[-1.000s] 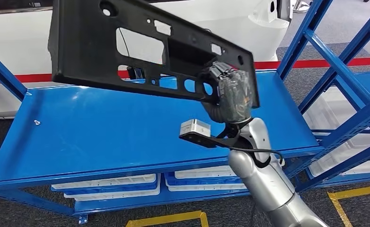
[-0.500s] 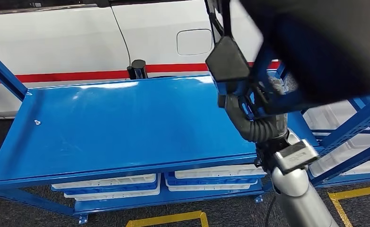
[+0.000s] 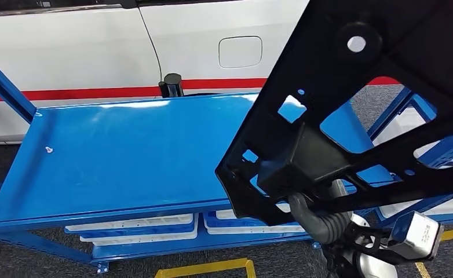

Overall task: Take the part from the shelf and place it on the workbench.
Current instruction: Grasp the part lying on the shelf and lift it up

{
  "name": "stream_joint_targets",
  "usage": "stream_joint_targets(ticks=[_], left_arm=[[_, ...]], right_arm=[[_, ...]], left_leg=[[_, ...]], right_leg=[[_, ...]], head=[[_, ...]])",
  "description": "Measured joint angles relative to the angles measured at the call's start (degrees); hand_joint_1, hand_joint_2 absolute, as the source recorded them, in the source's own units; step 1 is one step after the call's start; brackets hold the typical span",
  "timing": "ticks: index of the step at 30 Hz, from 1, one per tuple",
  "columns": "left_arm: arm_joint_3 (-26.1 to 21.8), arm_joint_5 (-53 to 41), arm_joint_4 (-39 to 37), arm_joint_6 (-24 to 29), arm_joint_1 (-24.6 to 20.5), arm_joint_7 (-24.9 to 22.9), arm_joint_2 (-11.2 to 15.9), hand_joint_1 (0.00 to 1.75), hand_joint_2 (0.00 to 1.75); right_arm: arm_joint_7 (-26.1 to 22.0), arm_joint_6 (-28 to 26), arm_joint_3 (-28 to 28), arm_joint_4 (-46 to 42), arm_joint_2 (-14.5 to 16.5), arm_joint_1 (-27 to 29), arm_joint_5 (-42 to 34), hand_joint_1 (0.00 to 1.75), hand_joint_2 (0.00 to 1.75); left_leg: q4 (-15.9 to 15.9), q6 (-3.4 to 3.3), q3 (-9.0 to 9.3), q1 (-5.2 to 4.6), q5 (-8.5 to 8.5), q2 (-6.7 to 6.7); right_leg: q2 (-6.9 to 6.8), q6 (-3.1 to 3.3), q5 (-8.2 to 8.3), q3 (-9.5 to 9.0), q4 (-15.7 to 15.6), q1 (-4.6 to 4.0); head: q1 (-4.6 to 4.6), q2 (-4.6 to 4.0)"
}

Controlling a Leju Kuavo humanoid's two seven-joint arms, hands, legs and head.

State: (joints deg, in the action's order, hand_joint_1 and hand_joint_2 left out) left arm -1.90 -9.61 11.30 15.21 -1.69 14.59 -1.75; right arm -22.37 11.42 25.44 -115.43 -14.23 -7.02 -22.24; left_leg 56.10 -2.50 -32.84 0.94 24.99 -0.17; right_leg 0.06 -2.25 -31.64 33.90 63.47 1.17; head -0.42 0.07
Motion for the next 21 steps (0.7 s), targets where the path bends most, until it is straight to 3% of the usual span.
stream_joint_targets(ticks=[2,3,4,6,7,8,9,12,14,17,18,20,21], left_arm=[[-0.09,-0.04,-0.01,-0.01,0.00,-0.01,0.08,0.00,1.75],[-0.09,-0.09,-0.02,-0.03,-0.01,-0.02,0.10,0.00,1.75],[-0.09,-0.14,-0.02,-0.06,-0.01,-0.02,0.10,0.00,1.75],[-0.09,-0.24,-0.02,-0.11,-0.04,-0.03,0.09,0.00,1.75],[-0.09,-0.29,-0.02,-0.13,-0.07,-0.04,0.21,0.00,1.75],[-0.10,-0.37,-0.02,-0.14,-0.10,-0.04,0.30,0.00,1.75],[-0.10,-0.43,-0.02,-0.15,-0.14,-0.04,0.39,0.00,1.75],[-0.10,-0.51,-0.08,-0.21,-0.19,-0.07,0.40,0.00,1.75],[-0.11,-0.51,-0.14,-0.29,-0.19,-0.09,0.41,0.00,1.75],[-0.11,-0.49,-0.15,-0.32,-0.20,-0.10,0.44,0.00,1.75],[-0.13,-0.43,-0.15,-0.30,-0.20,-0.10,0.45,0.00,1.75],[-0.19,-0.24,-0.17,-0.26,-0.18,-0.08,0.46,0.00,1.75],[-0.25,-0.15,-0.18,-0.24,-0.18,-0.06,0.45,0.00,1.75]], right_arm=[[0.50,0.72,-0.52,0.25,-0.02,0.79,-0.25,1.75,1.75],[0.86,0.99,-0.71,0.44,-0.02,1.06,-0.33,1.75,1.75],[1.17,1.16,-0.84,0.61,-0.02,1.20,-0.38,1.75,1.75],[1.61,1.38,-1.09,0.86,-0.01,1.27,-0.42,1.75,1.75],[1.81,1.47,-1.18,0.97,0.01,1.25,-0.44,1.75,1.75],[2.05,1.62,-1.25,1.08,0.03,1.29,-0.47,1.75,1.75],[2.31,1.80,-1.28,1.21,0.03,1.34,-0.48,1.75,1.75],[3.00,2.40,-1.21,1.81,0.10,1.57,-0.48,1.75,1.75],[3.25,2.64,-1.14,2.16,0.24,1.73,-0.48,1.75,1.75],[3.49,3.02,-1.09,2.56,0.43,1.89,-0.43,1.75,1.75],[3.67,3.21,-1.07,2.69,0.50,1.93,-0.39,1.75,1.75],[4.21,3.66,-0.99,3.01,0.67,2.04,-0.36,1.75,1.75],[4.51,3.87,-0.95,3.17,0.76,2.09,-0.42,1.75,1.75]], left_leg=[[-0.01,0.07,-0.21,0.01,-0.14,0.08],[0.01,0.21,-0.31,0.06,-0.22,0.10],[0.05,0.39,-0.39,0.16,-0.32,0.10],[0.40,1.02,-0.60,0.47,-0.40,0.01],[0.67,1.48,-0.85,0.53,-0.40,-0.10],[1.02,1.98,-1.07,0.49,-0.38,-0.21],[1.35,2.48,-1.32,0.39,-0.42,-0.31],[1.82,3.63,-2.01,0.48,-0.60,-0.53],[4.49,4.00,-3.23,0.70,2.00,-0.30],[13.25,4.20,-6.34,0.72,8.20,-0.03],[15.87,4.17,-7.11,0.72,9.41,-0.03],[17.73,3.77,-6.71,0.62,9.85,-0.02],[15.62,3.33,-4.92,0.47,8.78,-0.03]], right_leg=[[0.00,0.02,-2.93,3.24,7.47,0.13],[0.00,-0.36,-3.30,3.93,9.27,0.27],[-0.02,-0.99,-2.67,3.44,8.69,0.46],[-0.07,-2.58,0.26,-0.59,1.36,1.09],[0.07,-3.00,1.56,-2.68,-2.18,1.19],[0.26,-3.01,2.36,-3.93,-4.56,1.26],[0.48,-2.58,2.53,-4.35,-5.42,1.21],[0.71,-0.76,2.71,-3.31,-4.87,1.15],[0.51,0.36,3.39,-2.56,-4.87,1.17],[0.24,1.51,4.20,-1.52,-4.84,0.63],[0.17,1.70,4.46,-1.17,-4.83,0.39],[0.07,1.90,5.05,-0.38,-4.80,-0.17],[0.05,1.94,5.36,-0.03,-4.80,-0.44]], head=[[0.01,0.00],[0.01,0.00],[0.01,0.00],[0.04,0.00],[0.09,0.00],[0.10,0.00],[0.13,0.00],[0.01,0.00],[-0.11,0.00],[-0.25,0.00],[-0.25,0.00],[-0.22,0.00],[-0.21,0.00]])
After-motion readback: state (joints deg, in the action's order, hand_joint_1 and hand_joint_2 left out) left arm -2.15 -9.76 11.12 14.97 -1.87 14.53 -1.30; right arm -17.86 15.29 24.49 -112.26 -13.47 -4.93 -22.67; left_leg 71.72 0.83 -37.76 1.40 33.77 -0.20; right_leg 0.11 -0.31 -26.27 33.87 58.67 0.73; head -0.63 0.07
